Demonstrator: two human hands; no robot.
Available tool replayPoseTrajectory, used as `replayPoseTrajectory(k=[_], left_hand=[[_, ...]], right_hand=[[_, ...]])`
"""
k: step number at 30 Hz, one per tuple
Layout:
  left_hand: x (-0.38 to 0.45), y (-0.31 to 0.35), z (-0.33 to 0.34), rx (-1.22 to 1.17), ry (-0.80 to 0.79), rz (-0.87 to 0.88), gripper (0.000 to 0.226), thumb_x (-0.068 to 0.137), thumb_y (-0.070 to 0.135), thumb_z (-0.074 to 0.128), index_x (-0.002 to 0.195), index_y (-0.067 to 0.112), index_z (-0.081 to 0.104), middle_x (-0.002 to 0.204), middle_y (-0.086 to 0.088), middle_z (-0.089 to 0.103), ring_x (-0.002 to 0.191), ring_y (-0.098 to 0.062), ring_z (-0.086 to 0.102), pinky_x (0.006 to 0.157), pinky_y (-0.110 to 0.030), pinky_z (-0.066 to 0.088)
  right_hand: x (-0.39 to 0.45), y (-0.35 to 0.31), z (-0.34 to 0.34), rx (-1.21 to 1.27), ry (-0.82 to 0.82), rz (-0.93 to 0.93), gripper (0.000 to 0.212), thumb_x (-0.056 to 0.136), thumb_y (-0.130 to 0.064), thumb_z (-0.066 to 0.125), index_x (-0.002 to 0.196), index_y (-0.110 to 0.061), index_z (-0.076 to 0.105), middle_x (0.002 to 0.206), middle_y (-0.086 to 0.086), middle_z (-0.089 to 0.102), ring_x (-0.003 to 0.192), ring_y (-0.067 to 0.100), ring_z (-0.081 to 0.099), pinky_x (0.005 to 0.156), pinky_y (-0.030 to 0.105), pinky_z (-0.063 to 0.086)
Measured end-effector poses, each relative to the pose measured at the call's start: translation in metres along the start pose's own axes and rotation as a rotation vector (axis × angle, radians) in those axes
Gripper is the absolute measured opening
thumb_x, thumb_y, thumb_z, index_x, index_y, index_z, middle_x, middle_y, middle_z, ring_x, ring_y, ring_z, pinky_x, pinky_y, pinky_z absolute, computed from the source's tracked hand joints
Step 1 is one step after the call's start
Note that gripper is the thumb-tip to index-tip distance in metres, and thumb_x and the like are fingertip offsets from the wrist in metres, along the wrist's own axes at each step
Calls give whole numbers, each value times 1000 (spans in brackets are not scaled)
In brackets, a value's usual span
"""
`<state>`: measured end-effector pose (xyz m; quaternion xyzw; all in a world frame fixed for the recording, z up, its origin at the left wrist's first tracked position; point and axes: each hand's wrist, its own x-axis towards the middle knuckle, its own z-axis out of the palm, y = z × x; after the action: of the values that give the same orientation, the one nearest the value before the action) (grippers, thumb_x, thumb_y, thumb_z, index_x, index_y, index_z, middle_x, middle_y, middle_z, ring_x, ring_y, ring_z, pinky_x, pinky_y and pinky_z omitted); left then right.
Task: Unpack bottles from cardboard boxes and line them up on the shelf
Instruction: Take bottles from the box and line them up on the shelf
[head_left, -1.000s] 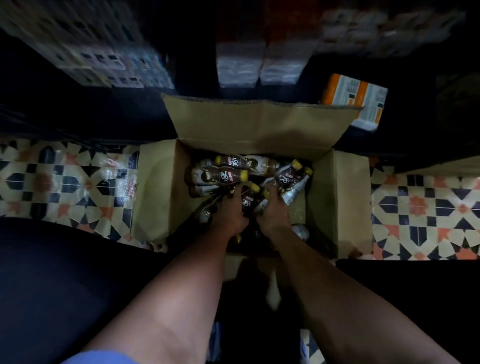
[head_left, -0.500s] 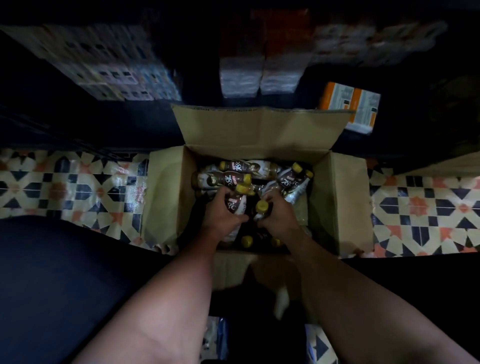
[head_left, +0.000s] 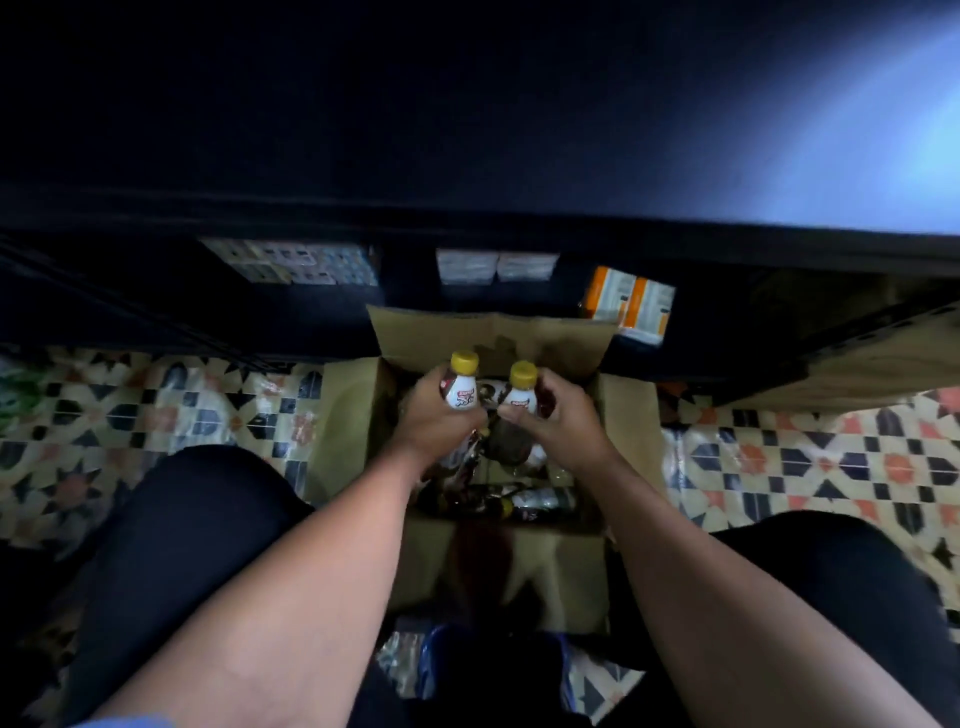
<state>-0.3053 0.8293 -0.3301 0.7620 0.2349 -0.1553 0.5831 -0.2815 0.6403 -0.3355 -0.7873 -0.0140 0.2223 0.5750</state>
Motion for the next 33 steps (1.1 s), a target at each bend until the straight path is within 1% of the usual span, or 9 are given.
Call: replayPoseTrajectory(k=[3,5,6,10,13,18,23,26,33], left_hand=[[-42,82,-13,-33,30,31,42,69,11,83,102,25,60,87,8,70,77,-8,65,68,-24,48],[-73,139,-25,-15,19,98,51,62,21,80,107,25,55,88,6,68,75,-10,63,69,-28,50],[-91,170,-33,-15,2,134,52,61,22,77,107,23,53,86,5,65,72,-11,61,69,-29,49],[-168,292,-68,-84,-13,292,43,66,9,74,103,15,53,84,-4,59,69,-10,56,64,-27,47],[-219,371,-93,-157,-23,385,39,74,-9,72,101,12,53,84,-5,63,71,-11,59,66,-28,51],[-286,487,-131,-219,-7,587,44,74,-15,74,104,10,53,83,3,65,74,-10,66,66,-25,53],[-309,569,-160,-246,20,750,44,72,-5,80,101,16,55,85,2,68,77,-11,68,70,-28,57],[-306,600,-171,-228,45,803,46,73,-14,79,101,15,57,83,4,70,75,-9,70,67,-25,56],[-275,634,-173,-220,45,852,43,72,-21,72,99,9,58,81,5,69,75,-5,69,66,-21,54]], right_hand=[[-33,-83,-25,-47,16,-64,32,86,-36,80,113,-24,67,108,-8,72,99,3,68,86,26,54],[-55,-142,-44,-101,51,-126,27,85,-37,81,105,-28,65,99,-12,70,91,0,65,81,20,49],[-67,-173,-54,-98,65,-149,28,85,-37,81,106,-28,64,99,-10,68,92,2,64,82,22,50],[-117,-301,-95,-8,82,-235,41,86,-40,78,120,-21,65,112,-1,65,107,16,65,91,41,58],[-149,-393,-121,31,113,-299,48,85,-35,81,126,-18,63,116,2,69,110,18,67,93,42,57],[-188,-522,-156,-27,192,-509,40,89,-34,76,123,-17,63,112,3,68,105,19,67,89,38,55],[-190,-606,-167,35,230,-726,36,94,-33,69,124,-16,59,111,5,60,102,21,64,83,29,51],[-178,-638,-173,35,297,-816,39,93,-35,67,124,-14,59,110,1,58,100,17,63,83,28,51],[-138,-660,-185,49,354,-848,37,94,-41,68,128,-26,59,119,3,60,114,23,61,94,54,53]])
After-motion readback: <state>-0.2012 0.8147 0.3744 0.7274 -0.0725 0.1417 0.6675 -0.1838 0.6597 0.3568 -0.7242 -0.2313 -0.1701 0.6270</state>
